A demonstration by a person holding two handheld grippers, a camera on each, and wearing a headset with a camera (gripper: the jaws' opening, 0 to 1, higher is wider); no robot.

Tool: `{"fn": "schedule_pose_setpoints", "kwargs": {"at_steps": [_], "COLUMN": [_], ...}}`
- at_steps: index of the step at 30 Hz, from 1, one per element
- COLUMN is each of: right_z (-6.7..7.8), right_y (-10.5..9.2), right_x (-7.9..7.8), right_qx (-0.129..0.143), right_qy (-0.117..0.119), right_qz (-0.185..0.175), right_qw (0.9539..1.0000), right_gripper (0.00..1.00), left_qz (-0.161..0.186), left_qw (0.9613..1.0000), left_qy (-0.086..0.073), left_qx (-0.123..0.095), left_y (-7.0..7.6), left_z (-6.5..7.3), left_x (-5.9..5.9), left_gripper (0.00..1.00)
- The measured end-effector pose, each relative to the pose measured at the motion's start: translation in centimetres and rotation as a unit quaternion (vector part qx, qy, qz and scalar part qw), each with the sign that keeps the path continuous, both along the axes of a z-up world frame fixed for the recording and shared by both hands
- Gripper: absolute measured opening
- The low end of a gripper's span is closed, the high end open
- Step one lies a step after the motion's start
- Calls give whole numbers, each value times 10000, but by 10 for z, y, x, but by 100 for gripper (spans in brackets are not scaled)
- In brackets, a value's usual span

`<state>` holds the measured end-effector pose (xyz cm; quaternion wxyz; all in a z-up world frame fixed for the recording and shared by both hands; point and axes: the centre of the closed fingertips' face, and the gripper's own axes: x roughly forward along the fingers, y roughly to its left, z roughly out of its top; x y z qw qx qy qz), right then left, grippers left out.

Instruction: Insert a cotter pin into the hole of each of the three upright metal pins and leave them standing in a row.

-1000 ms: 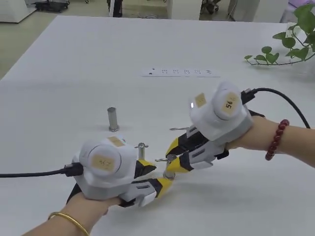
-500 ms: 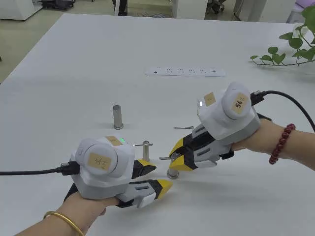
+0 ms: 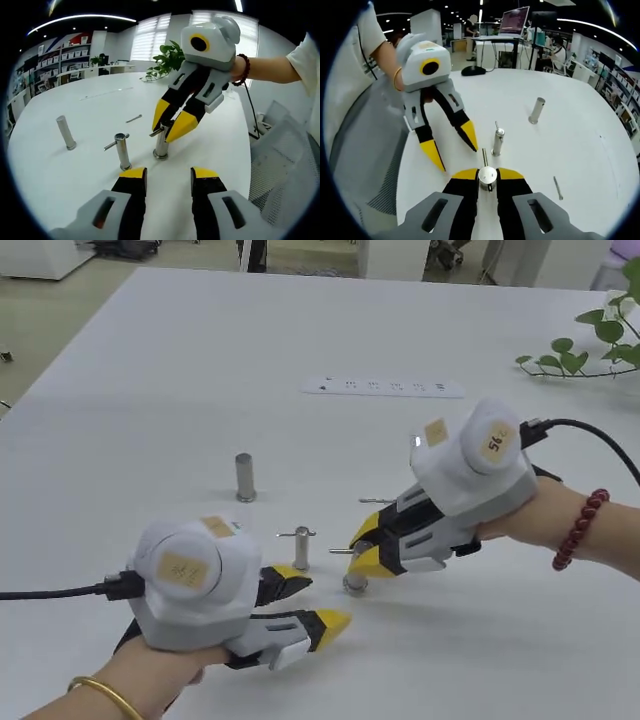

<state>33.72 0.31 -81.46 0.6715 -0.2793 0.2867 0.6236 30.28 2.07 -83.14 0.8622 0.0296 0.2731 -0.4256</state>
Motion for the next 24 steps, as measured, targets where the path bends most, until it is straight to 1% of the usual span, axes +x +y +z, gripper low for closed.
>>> {"fn": "schedule_pose_setpoints", "kwargs": {"at_steps": [2,4,9,10,13,18,24], "right_z": [0,-1,-3,-3,-4,-3,-5], "right_y": [-1,-2,-3,-3,-3,-1,0], "right_x": [2,5,12,12,15,18,18], "right_qx": [-16,-75,-97,-119,-176,-181,-216], "right_qy": [-19,-63,-33,-45,-73,-60,-21], "right_qz": [-13,-3,-55,-45,-32,-48,-16], "right_qw": [10000,10000,9999,9999,9998,9998,9998], "right_gripper": [14,14,14,14,14,14,14], "left_qz": [27,92,253,264,295,380,520], "left_qw": [10000,10000,9996,9996,9995,9991,9983], "left_qy": [-9,-2,21,18,-19,-181,-193], "left_qx": [1,-17,-128,-122,-98,-85,-149], "left_y": [3,7,14,15,17,22,27], "left_z": [1,1,5,5,8,17,18], "left_x": [-1,-1,-1,-1,-1,2,5], "left_gripper": [37,38,41,42,46,51,54]}}
